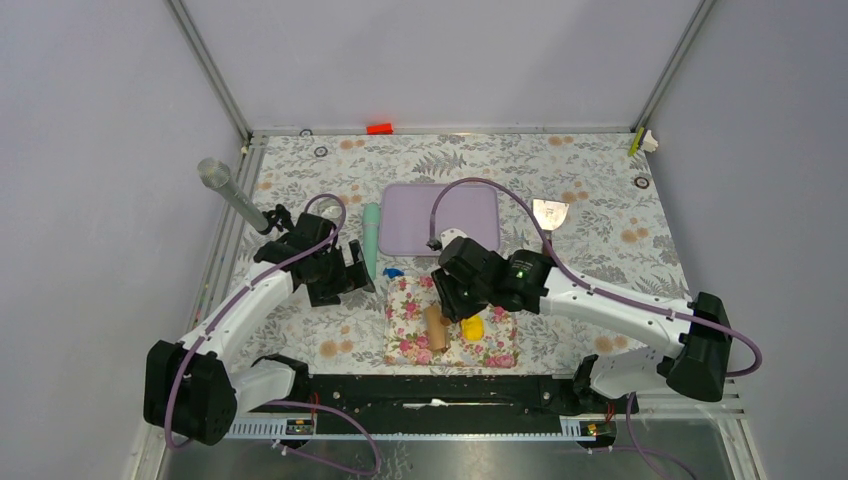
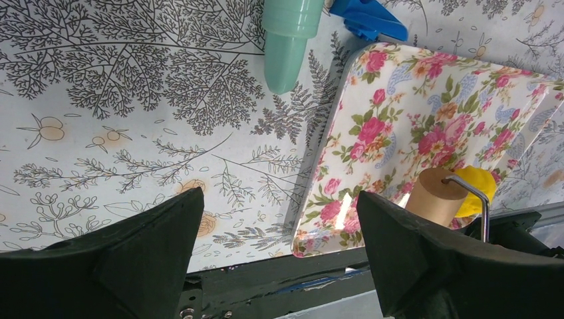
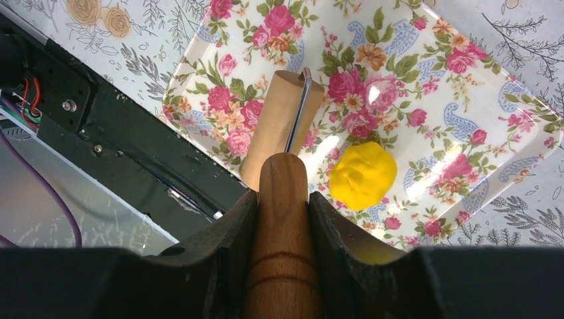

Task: Roll out the dumpling wrappers from the dough
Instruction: Flatten out the dough on the work surface.

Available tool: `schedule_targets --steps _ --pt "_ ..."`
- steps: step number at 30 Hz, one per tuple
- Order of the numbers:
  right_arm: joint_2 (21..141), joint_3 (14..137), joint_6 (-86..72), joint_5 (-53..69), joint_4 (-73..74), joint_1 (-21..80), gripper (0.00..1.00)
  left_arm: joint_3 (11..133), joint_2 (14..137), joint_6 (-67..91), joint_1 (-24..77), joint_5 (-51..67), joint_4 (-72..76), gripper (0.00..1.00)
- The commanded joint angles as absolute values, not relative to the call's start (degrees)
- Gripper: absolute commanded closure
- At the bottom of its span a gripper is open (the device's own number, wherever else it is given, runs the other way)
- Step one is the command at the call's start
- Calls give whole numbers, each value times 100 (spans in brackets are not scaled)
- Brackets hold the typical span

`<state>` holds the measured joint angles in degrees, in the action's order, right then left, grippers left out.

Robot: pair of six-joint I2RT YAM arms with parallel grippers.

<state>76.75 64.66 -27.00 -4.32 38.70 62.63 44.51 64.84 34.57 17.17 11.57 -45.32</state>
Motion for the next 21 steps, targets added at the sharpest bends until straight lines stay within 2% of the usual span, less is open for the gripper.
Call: schedule_targets --steps 1,5,11,17,21 --pt "7467 6662 -2649 -350 3664 6286 100 4626 6553 3463 1705 1189 -4351 5" --pt "7341 6995 -2693 -207 3561 6284 100 4665 6524 3447 1703 1187 -4351 5" --pt "6942 7563 -2733 -1367 4647 6240 100 4669 6535 3376 1708 1284 -4346 5" --pt "6610 7753 -3299 -1024 5837 5918 100 4303 6719 3298 1745 2073 -3967 5" --pt "6686 7656 -3787 -958 6051 5906 100 4135 6847 3305 2117 1962 -3882 6"
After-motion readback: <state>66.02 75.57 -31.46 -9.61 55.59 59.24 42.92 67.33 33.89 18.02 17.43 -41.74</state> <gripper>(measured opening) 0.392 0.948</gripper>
